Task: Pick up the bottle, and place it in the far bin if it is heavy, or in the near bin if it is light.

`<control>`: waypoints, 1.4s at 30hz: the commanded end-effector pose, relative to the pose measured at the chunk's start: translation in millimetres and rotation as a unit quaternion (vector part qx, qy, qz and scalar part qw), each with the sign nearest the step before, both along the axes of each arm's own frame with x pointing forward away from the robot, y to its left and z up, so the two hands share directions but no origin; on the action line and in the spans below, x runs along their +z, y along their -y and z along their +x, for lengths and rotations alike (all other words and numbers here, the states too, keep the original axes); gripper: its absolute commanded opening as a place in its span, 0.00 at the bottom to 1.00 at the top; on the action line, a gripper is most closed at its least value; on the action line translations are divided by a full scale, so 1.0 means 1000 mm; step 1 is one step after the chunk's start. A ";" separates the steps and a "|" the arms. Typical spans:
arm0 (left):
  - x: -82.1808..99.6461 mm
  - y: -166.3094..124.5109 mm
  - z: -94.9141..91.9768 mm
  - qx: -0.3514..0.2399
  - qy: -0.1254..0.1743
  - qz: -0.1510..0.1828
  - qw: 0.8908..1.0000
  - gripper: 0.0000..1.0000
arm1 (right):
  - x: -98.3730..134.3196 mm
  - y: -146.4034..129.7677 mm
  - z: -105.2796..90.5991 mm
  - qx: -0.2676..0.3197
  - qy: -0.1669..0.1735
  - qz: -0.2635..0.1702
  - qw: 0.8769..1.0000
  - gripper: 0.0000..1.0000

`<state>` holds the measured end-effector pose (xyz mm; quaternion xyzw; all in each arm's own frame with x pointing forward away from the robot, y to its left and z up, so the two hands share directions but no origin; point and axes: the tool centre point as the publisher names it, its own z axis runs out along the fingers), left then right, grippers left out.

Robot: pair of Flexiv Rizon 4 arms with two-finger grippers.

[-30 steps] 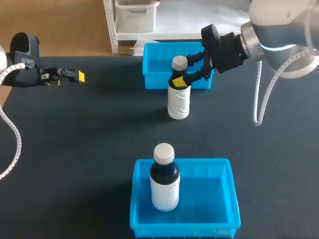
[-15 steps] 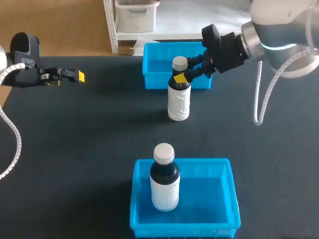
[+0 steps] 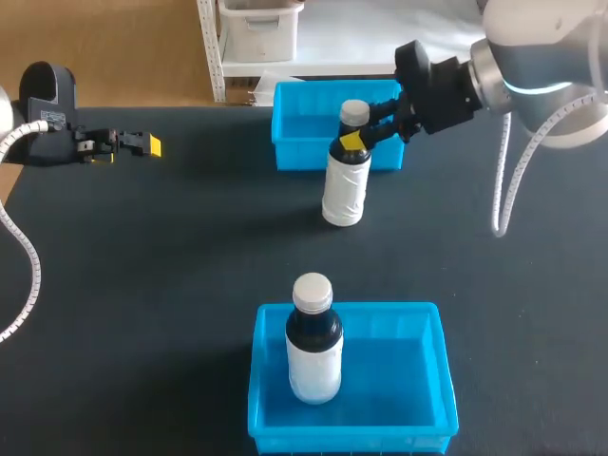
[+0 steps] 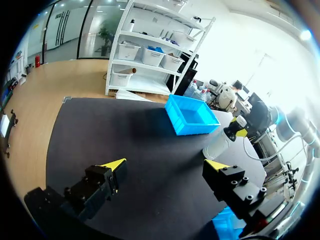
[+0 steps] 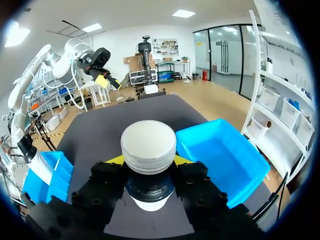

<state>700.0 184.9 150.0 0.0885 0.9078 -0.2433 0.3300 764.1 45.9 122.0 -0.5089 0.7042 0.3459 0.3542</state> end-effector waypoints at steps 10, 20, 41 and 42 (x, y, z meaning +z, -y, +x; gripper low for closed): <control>0.000 0.000 0.000 0.000 0.000 0.000 1.000 1.00 | 0.029 0.050 -0.004 -0.065 0.019 -0.015 0.998 0.00; 0.000 0.000 0.000 0.000 0.000 0.000 1.000 1.00 | 0.050 0.087 -0.004 -0.114 0.032 -0.035 0.992 0.00; 0.000 0.000 0.000 0.000 0.000 0.000 1.000 1.00 | 0.060 0.141 0.016 -0.152 0.028 -0.070 0.985 0.00; 0.000 0.000 0.000 0.000 0.000 0.000 1.000 1.00 | 0.062 0.144 0.018 -0.154 0.028 -0.070 0.985 0.00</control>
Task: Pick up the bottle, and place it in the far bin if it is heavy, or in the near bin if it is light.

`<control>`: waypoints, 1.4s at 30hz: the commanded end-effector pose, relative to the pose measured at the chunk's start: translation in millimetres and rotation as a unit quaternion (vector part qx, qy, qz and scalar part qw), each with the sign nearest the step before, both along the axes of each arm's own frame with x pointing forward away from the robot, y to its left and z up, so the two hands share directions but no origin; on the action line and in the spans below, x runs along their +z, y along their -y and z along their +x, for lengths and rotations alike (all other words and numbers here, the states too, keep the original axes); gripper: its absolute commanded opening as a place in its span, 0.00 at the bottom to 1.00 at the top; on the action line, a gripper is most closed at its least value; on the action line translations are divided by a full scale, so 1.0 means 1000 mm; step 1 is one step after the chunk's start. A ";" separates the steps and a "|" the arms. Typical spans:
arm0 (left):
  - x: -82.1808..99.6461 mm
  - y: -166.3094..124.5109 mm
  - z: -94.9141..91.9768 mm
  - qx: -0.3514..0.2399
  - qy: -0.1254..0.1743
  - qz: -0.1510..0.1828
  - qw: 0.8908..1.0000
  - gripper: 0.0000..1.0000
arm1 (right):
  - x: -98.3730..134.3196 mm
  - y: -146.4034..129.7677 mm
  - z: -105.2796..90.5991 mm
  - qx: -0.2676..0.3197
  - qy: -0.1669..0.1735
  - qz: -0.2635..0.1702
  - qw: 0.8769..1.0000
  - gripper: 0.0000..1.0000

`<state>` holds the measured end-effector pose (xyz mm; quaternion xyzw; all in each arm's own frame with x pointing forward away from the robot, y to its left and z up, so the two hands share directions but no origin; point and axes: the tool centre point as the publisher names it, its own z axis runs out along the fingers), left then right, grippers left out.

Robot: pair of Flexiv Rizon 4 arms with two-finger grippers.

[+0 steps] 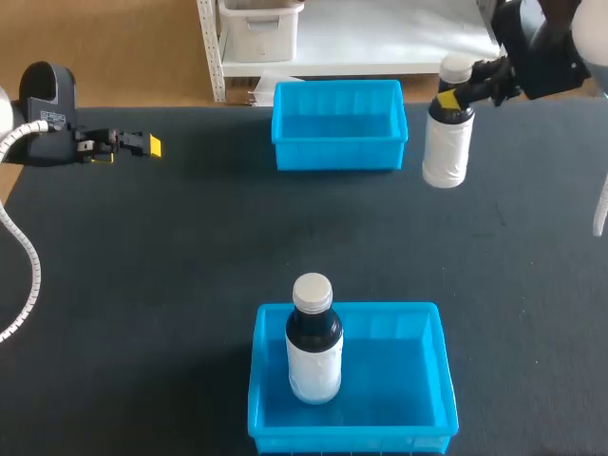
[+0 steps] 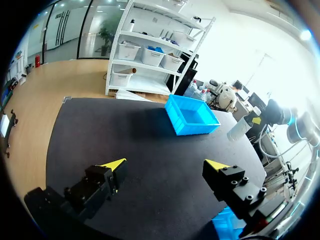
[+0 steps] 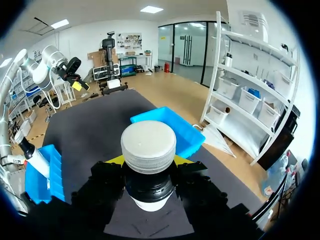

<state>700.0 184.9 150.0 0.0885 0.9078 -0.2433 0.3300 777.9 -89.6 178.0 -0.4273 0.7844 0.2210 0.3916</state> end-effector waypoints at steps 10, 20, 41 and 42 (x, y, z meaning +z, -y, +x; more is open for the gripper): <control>0.000 0.000 0.000 0.000 0.000 0.000 1.000 1.00 | 0.026 0.039 0.003 0.006 -0.009 0.012 1.000 0.00; 0.000 0.000 0.000 0.000 0.000 0.000 1.000 1.00 | 0.047 0.053 -0.023 0.077 -0.007 0.026 0.997 0.00; 0.000 0.000 0.000 0.000 0.000 0.000 1.000 1.00 | 0.073 0.035 -0.098 0.280 0.016 0.007 0.960 0.00; 0.000 0.000 0.000 0.000 0.000 0.000 1.000 1.00 | 0.072 0.034 -0.102 0.286 0.014 0.011 0.958 0.00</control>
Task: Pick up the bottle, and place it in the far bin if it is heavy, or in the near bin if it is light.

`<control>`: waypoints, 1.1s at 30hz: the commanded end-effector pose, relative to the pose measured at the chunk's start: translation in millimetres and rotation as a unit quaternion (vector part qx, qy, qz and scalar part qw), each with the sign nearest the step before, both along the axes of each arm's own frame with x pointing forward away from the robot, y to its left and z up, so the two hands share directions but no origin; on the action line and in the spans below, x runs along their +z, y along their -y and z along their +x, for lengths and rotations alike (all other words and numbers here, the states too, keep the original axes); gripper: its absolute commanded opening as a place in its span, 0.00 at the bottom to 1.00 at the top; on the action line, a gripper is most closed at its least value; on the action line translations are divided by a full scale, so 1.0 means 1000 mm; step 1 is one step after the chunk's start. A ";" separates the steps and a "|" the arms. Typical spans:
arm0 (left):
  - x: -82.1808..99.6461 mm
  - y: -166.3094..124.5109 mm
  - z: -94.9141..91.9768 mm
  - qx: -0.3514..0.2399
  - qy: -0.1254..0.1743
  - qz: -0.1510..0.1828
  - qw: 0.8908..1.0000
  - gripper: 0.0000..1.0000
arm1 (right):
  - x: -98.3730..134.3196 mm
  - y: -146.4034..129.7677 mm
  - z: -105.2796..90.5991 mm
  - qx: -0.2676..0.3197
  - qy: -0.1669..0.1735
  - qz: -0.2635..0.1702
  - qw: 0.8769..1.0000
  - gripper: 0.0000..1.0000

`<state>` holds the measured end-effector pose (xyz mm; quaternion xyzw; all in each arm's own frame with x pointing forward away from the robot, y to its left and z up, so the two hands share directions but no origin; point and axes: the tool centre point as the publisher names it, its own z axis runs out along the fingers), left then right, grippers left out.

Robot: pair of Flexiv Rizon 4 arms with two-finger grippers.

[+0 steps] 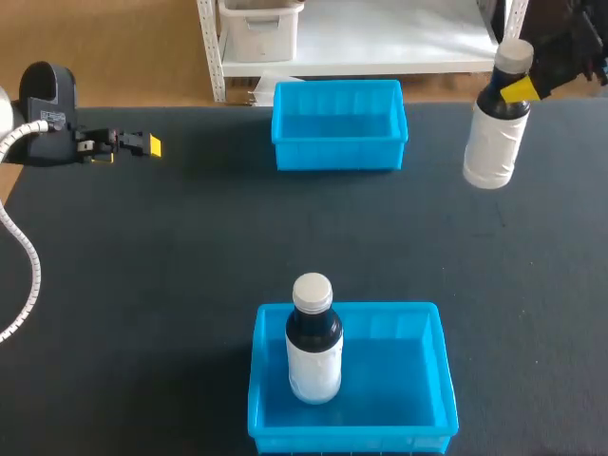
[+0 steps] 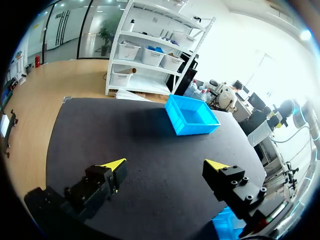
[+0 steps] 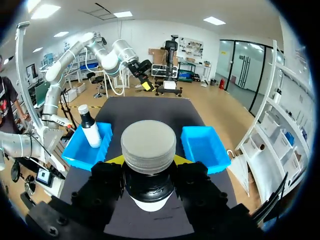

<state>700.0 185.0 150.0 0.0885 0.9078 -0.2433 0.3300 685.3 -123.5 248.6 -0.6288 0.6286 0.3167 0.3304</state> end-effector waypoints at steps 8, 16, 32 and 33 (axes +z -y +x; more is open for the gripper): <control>0.000 0.000 0.000 0.000 0.000 0.000 1.000 1.00 | 0.004 -0.008 -0.045 0.086 -0.015 0.030 0.996 0.00; 0.000 0.000 0.000 0.000 0.000 0.000 1.000 1.00 | 0.006 -0.022 -0.081 0.157 -0.015 0.037 0.987 0.00; 0.000 0.000 0.000 0.000 0.000 0.000 1.000 1.00 | 0.012 -0.065 -0.157 0.253 -0.039 0.050 0.965 0.00; 0.000 0.000 0.000 0.000 0.000 0.000 1.000 1.00 | 0.012 -0.067 -0.161 0.258 -0.039 0.049 0.964 0.00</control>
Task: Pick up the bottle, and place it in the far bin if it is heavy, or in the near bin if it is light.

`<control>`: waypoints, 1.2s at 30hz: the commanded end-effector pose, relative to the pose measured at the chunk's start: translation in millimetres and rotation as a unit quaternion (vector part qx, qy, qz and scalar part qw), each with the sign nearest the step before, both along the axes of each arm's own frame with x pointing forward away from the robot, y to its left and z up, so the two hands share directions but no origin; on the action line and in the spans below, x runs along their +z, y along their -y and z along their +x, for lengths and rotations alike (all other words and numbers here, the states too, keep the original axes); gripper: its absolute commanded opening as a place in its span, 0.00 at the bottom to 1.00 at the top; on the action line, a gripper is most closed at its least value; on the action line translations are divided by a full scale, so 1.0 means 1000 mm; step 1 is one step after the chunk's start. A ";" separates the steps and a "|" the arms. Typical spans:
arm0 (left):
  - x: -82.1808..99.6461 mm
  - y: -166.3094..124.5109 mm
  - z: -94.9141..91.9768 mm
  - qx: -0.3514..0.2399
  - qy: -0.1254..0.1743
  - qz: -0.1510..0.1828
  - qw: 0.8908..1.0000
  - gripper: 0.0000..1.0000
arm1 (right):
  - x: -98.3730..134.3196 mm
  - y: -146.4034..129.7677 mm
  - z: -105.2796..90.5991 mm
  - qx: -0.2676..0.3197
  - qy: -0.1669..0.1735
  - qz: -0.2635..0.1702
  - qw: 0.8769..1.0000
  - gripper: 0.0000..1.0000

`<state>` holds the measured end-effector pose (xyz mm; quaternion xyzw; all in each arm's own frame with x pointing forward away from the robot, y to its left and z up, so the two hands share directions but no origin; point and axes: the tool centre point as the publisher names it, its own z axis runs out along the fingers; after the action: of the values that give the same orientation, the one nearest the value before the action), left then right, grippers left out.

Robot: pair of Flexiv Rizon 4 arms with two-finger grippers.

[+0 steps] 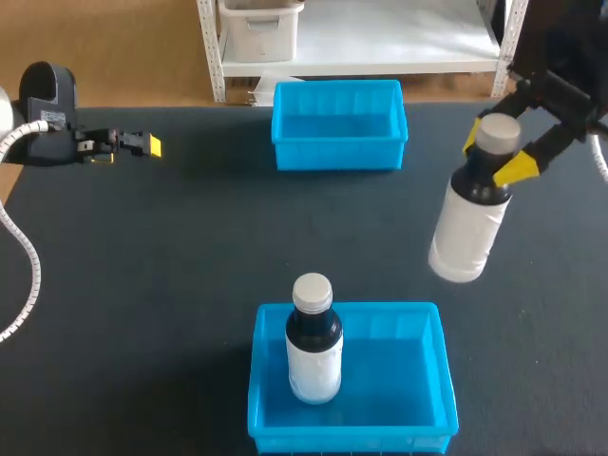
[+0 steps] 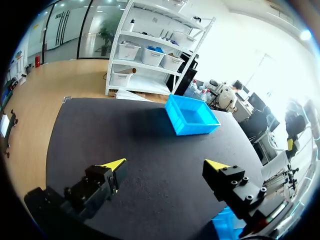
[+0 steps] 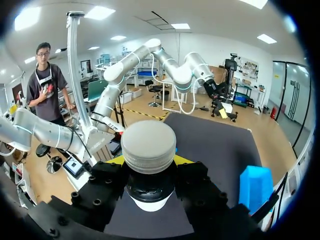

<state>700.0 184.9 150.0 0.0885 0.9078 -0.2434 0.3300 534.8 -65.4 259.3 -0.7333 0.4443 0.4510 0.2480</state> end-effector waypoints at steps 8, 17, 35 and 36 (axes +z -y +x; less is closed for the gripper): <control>0.000 0.000 0.000 0.000 0.000 0.000 1.000 1.00 | -0.004 -0.024 -0.034 0.050 0.019 -0.009 0.999 0.00; 0.000 0.000 0.000 0.000 0.000 0.000 1.000 1.00 | -0.022 -0.049 -0.056 0.088 0.014 0.007 0.996 0.00; 0.000 0.000 0.000 0.000 0.000 0.000 1.000 1.00 | -0.063 -0.076 -0.090 0.152 0.038 -0.003 0.988 0.00; 0.000 0.000 0.000 0.000 0.000 0.000 1.000 1.00 | -0.065 -0.077 -0.090 0.153 0.039 -0.002 0.987 0.00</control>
<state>700.0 184.9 150.0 0.0885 0.9078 -0.2434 0.3300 443.2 9.7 198.6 -0.8105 0.3190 0.4522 0.1918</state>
